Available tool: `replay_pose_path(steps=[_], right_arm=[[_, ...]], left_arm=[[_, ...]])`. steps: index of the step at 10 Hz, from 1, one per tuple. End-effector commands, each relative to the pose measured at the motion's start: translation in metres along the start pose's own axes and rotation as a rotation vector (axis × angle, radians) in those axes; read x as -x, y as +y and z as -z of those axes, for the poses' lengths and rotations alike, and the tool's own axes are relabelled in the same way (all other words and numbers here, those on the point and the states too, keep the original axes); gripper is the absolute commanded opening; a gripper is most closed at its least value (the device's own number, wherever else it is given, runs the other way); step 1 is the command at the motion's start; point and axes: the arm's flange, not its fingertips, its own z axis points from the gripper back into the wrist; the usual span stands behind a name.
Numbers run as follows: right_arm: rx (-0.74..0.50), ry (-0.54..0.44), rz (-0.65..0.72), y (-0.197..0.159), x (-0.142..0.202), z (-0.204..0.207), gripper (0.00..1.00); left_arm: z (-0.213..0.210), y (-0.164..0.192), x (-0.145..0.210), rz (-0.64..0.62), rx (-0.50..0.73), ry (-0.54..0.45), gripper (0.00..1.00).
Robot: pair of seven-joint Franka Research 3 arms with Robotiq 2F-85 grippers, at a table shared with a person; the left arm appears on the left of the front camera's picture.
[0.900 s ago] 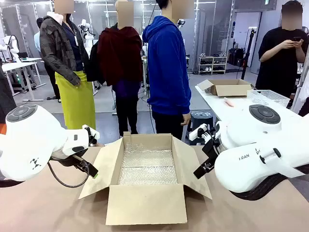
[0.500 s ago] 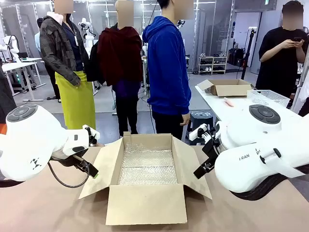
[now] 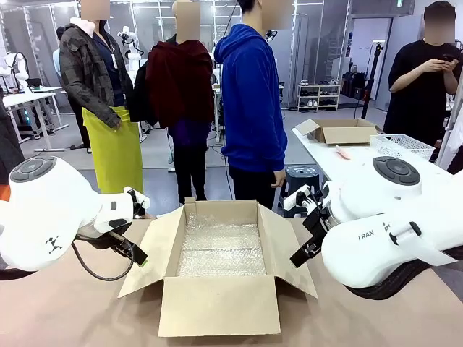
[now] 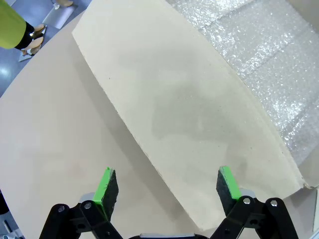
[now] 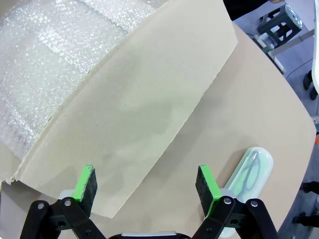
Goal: Pack the glasses set securely to prepare it for shipping.
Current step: Place the Glasses case inside the Package Box.
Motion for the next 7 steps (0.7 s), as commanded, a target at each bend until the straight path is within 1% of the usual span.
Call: replay_pose_path(steps=[1, 2, 3, 4, 5, 6, 7], right_arm=[[0.048, 0.039, 0.059, -0.012, -0.006, -0.025, 1.00], [0.054, 0.058, 0.113, -0.023, -0.009, -0.043, 1.00], [0.038, 0.074, 0.158, -0.036, -0.009, -0.053, 1.00], [0.051, 0.121, 0.201, -0.049, -0.008, -0.058, 1.00], [0.037, 0.140, 0.255, -0.062, -0.010, -0.060, 1.00], [0.018, 0.180, 0.335, -0.082, -0.013, -0.057, 1.00], [0.017, 0.227, 0.402, -0.103, -0.011, -0.049, 1.00]], left_arm=[[-0.026, 0.002, -0.016, -0.030, 0.063, -0.009, 1.00], [-0.049, 0.007, -0.020, -0.002, 0.127, 0.039, 1.00], [-0.070, 0.014, -0.023, 0.024, 0.177, 0.058, 1.00], [-0.090, 0.021, -0.024, 0.054, 0.206, 0.033, 1.00], [-0.105, 0.027, -0.024, 0.082, 0.233, 0.020, 1.00], [-0.119, 0.035, -0.024, 0.135, 0.259, 0.008, 1.00], [-0.135, 0.043, -0.022, 0.153, 0.316, -0.020, 1.00]])
